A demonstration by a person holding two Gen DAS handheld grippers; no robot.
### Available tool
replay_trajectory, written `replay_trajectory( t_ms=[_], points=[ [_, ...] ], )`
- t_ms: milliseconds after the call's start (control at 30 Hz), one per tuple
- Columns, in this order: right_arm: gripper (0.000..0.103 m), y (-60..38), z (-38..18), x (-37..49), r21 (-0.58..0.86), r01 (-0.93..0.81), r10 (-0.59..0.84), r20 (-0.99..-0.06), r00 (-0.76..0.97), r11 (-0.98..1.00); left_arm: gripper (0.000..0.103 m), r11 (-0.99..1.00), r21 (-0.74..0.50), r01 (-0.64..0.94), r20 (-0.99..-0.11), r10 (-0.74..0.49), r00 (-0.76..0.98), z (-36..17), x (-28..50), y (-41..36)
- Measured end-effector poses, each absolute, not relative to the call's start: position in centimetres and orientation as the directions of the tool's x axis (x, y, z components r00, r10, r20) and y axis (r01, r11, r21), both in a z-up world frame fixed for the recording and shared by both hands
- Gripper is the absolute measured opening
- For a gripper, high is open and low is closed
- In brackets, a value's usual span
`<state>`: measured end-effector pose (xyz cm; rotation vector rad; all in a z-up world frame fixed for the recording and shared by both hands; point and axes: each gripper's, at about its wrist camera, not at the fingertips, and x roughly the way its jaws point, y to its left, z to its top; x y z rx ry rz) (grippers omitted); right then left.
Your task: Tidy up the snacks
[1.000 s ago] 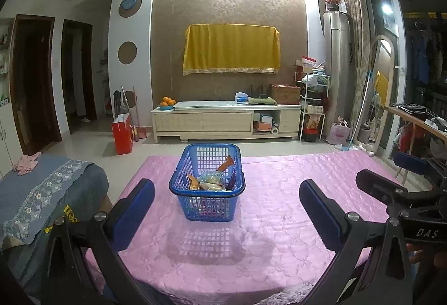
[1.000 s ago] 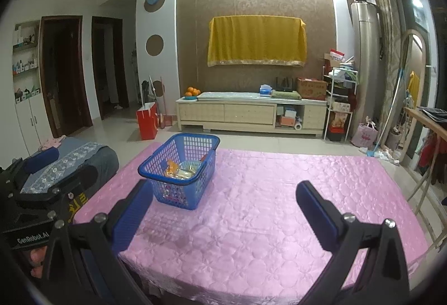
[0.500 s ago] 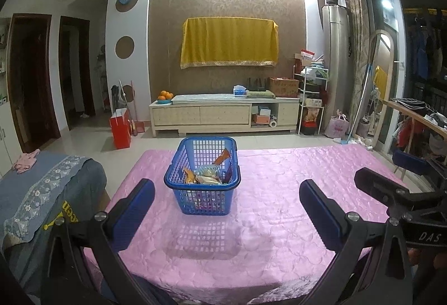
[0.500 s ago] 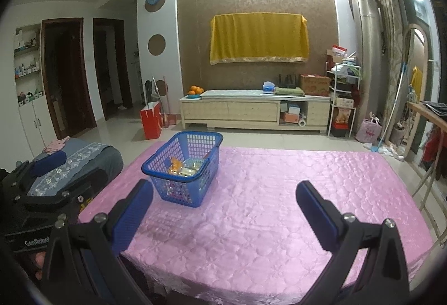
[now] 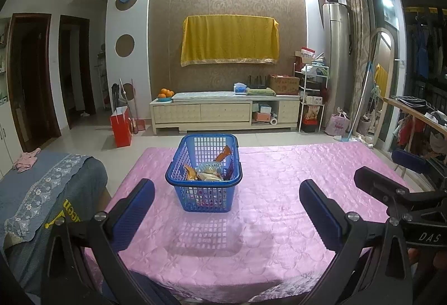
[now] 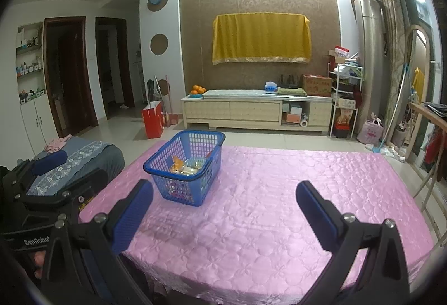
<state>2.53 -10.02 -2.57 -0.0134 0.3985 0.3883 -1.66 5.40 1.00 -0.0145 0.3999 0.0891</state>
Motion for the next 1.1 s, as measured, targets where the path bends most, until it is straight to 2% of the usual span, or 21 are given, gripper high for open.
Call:
replay_trajectory(
  t_ms=[1100],
  points=[
    [0.103, -10.12, -2.77, 2.69, 0.051, -0.360, 0.351, -0.388, 0.852, 0.931, 0.102, 0.997, -0.001, -0.077, -0.399, 0.070, 0.914, 1.13, -1.89, 5.43]
  ],
)
